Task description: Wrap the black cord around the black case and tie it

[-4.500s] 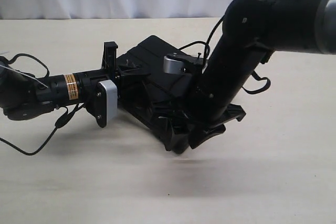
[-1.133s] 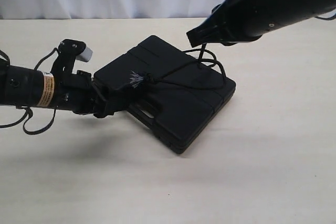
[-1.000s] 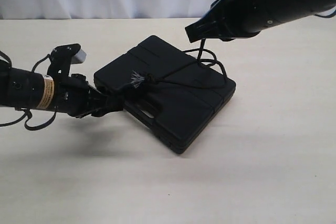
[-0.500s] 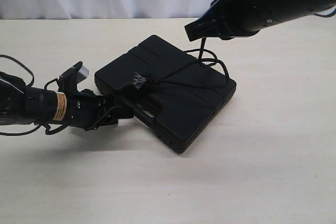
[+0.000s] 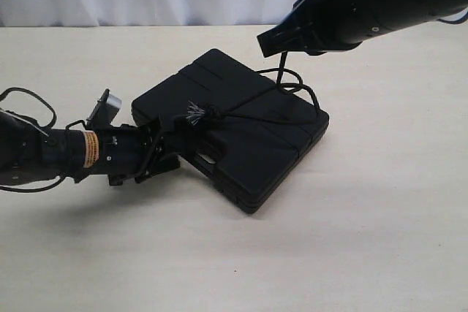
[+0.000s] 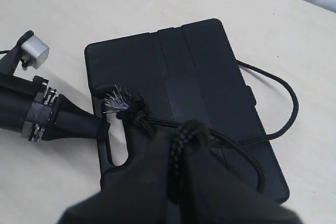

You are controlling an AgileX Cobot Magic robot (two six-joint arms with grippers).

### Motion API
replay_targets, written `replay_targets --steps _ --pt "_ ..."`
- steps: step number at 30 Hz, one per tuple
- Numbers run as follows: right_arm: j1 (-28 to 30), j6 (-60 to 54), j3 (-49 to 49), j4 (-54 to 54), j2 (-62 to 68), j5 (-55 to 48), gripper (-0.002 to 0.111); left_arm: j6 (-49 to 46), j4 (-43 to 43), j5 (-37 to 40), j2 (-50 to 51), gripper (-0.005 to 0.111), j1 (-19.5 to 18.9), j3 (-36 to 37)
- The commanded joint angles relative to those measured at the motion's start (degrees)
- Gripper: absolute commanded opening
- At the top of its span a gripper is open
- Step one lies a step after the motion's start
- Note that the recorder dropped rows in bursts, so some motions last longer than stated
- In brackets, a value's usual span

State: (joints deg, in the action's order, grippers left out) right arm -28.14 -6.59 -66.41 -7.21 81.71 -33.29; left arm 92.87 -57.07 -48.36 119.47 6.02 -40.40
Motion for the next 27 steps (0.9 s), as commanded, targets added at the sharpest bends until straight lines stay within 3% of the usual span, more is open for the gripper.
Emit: replay_targets --steps 1,5,10,19,24,27 --pt "0.3 -0.3 -0.2 0.6 -0.4 0.6 0.004 0.3 5.7 -4.7 3.7 0.052 0.0 0.2" --pt "0.3 -0.3 -0.2 0.6 -0.4 0.6 0.004 -0.2 8.2 -6.6 4.1 0.052 0.0 0.2" --pt "0.3 -0.3 -0.2 0.6 -0.4 0.6 0.004 -2.9 9.0 -3.1 4.1 0.050 0.0 0.2" --pt "0.3 -0.3 -0.2 0.6 -0.4 0.4 0.004 -3.1 9.0 -1.2 4.1 0.000 0.0 0.2" --pt "0.3 -0.3 -0.2 1.1 -0.5 0.0 0.004 -6.1 9.2 -0.1 4.1 0.000 -2.0 0.2" --pt "0.3 3.7 -0.2 8.1 -0.9 -0.7 0.004 -6.1 6.8 1.7 4.1 0.000 -5.2 0.3"
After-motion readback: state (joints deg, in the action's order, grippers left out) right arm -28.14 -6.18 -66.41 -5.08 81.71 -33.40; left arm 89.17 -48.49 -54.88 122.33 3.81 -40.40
